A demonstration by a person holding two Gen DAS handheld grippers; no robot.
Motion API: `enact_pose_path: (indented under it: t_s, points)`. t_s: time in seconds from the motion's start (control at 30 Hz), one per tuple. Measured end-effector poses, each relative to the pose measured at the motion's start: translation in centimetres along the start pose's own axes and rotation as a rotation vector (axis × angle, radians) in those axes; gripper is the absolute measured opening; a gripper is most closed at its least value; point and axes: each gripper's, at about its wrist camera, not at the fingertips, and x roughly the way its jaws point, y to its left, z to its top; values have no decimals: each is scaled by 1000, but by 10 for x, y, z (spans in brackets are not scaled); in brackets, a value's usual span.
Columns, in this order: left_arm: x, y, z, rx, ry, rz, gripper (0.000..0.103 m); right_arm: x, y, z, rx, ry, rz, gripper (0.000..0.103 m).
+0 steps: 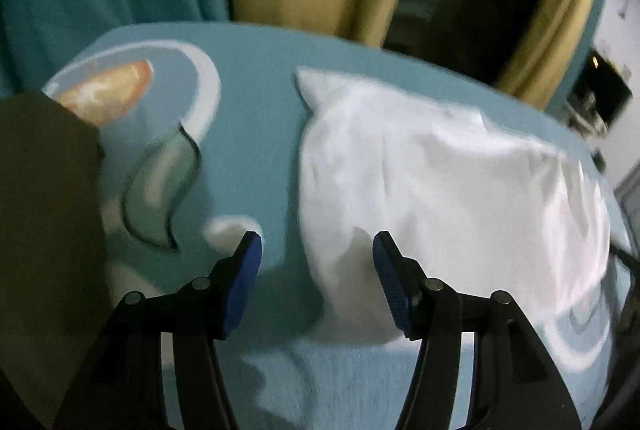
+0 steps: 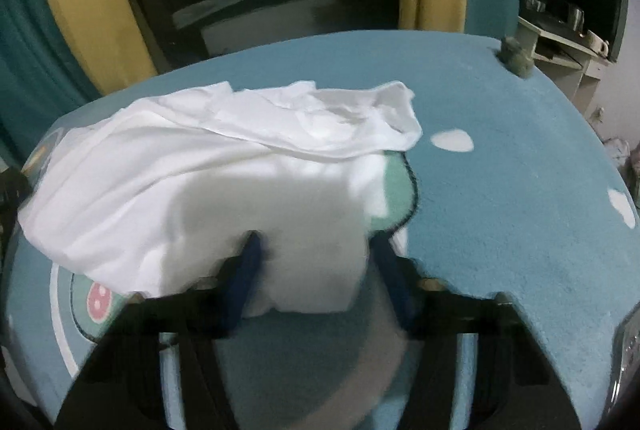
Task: Fold large clothes
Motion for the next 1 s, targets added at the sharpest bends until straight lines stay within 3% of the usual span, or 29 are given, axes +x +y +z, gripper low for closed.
enact_pose_path:
  t_s: [0.07,0.13,0.17,0.2,0.23,0.43,0.6,1.0]
  points:
    - [-3,-10,-14,73,-38,31,61,-2,7,-2,-33,-3,1,9]
    - [-4,-17,-19,110,-41,45,60,-6,10,-4,-41,1,20,8]
    - [-5,-20,-21,127,-37,21,54,-10,10,-6,-46,3,29,8]
    - [-7,-21,-22,133,-30,-21,26,-14,10,-9,-51,-1,29,8]
    - [-10,-23,-22,135,-24,-36,11,-19,9,-12,-54,-6,25,7]
    - [-37,-28,-31,105,-88,-57,7,-55,9,-26,-85,-51,-17,7]
    - [-66,-41,-59,65,-152,-43,7,-85,13,-39,-119,-73,-65,7]
    - [-108,-48,-137,38,-128,-83,7,-136,4,-90,-67,-81,-127,7]
